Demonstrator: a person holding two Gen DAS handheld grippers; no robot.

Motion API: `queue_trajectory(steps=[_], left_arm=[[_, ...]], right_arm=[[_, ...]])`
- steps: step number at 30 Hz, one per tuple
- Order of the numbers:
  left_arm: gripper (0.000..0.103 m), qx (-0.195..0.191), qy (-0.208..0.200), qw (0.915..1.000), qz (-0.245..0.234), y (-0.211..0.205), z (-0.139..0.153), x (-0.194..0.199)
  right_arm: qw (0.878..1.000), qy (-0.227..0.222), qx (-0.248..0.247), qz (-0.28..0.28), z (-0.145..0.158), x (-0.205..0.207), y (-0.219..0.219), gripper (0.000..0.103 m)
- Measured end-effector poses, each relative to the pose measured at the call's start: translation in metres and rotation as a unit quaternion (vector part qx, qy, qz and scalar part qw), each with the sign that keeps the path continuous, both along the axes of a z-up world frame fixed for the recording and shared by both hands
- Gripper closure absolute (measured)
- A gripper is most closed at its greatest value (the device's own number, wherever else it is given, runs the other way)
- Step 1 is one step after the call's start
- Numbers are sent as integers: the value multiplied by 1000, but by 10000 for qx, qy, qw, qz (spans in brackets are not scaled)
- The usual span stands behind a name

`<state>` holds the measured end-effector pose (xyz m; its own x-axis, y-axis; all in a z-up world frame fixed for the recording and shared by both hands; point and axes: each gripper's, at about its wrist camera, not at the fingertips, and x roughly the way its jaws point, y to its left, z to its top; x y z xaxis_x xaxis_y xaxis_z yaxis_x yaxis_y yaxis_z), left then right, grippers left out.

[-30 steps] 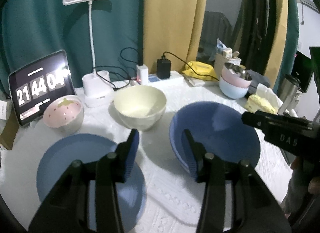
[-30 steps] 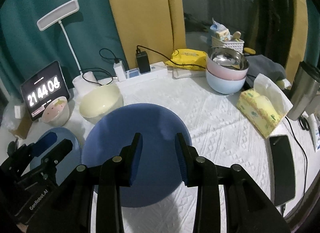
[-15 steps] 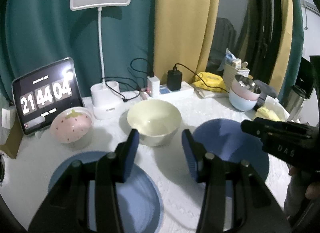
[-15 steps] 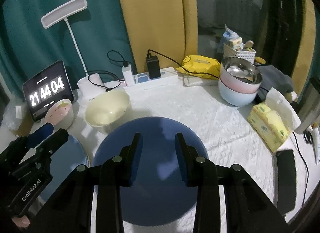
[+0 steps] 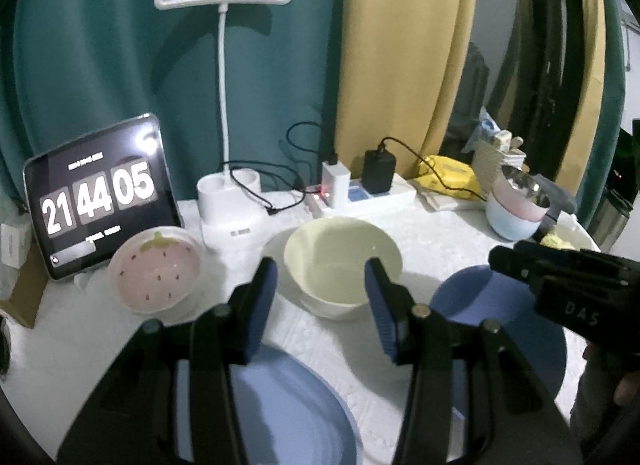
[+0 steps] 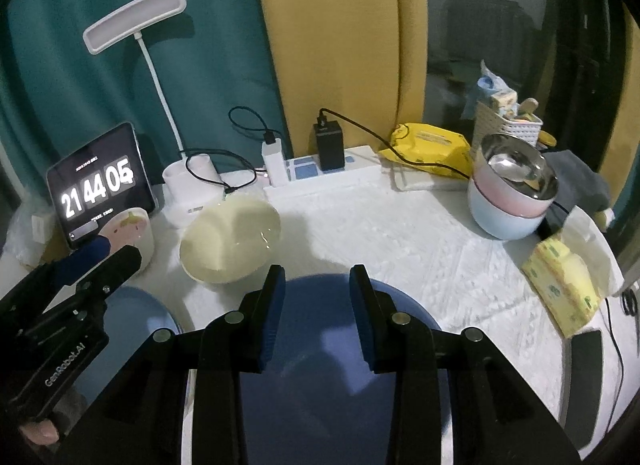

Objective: Organize plates and bowls

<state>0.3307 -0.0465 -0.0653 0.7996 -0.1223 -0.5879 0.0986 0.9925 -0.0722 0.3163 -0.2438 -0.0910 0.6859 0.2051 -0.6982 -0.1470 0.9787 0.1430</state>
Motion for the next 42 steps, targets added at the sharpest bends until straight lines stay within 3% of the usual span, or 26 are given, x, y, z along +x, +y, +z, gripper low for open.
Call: queue_trajectory(steps=[7, 9, 19, 29, 42], left_arm=[[52, -66, 241, 9997, 61, 7, -11, 22], [47, -65, 312, 9994, 146, 9, -16, 30], [46, -143, 693, 9964, 461, 16, -34, 66], [46, -291, 1200, 9904, 618, 23, -65, 91], [46, -269, 1561, 9866, 396, 12, -88, 102]], right_arm=[[9999, 31, 32, 142, -2, 23, 12, 68], [9998, 50, 26, 189, -4, 32, 16, 68], [9983, 366, 26, 446, -17, 71, 38, 68], [9935, 1062, 321, 268, -45, 97, 49, 68], [9899, 1393, 246, 88, -74, 118, 57, 68]])
